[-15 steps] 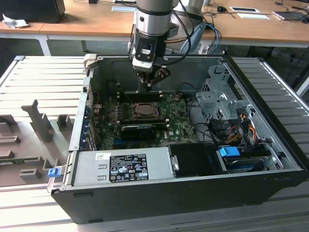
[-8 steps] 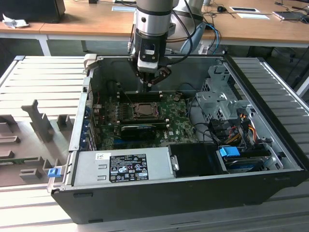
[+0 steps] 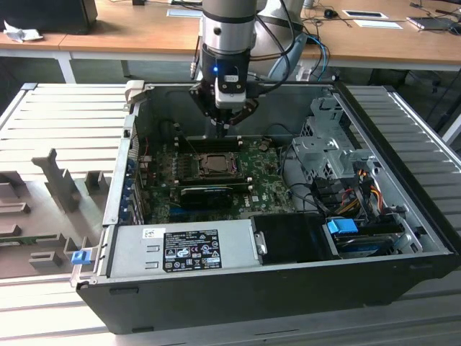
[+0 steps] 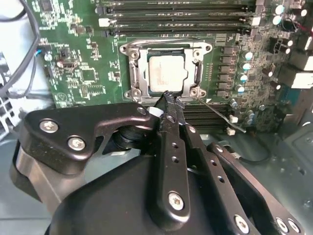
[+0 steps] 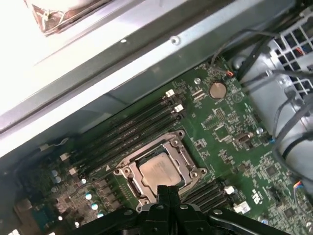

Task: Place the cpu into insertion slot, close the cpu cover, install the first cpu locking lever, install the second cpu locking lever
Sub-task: 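Install the first cpu locking lever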

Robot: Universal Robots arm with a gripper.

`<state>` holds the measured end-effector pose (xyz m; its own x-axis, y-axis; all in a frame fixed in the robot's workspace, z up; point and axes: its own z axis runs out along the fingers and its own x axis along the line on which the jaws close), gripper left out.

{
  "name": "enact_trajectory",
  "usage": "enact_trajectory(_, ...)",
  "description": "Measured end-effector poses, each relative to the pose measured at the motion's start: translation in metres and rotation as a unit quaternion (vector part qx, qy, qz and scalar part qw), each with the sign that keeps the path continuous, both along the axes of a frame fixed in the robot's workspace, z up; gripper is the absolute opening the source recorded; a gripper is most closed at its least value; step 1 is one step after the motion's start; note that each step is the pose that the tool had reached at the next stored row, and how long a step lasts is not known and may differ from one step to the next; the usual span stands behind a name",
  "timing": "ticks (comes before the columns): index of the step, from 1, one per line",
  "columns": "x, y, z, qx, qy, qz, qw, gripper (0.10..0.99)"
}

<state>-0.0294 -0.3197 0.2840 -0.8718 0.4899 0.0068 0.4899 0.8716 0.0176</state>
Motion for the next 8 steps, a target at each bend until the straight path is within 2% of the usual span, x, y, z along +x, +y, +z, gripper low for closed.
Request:
enact_trajectory(3,0.0,0.0,-0.0001,0.0009,-0.0008,0.032,0.9995,0.106)
enact_trajectory(5,0.0,0.0,-0.0001,0.0009,-0.0035,0.052,0.9986,0.106)
enact_trajectory(8,0.0,0.0,-0.0002,0.0009,-0.0052,0.069,0.9976,0.106)
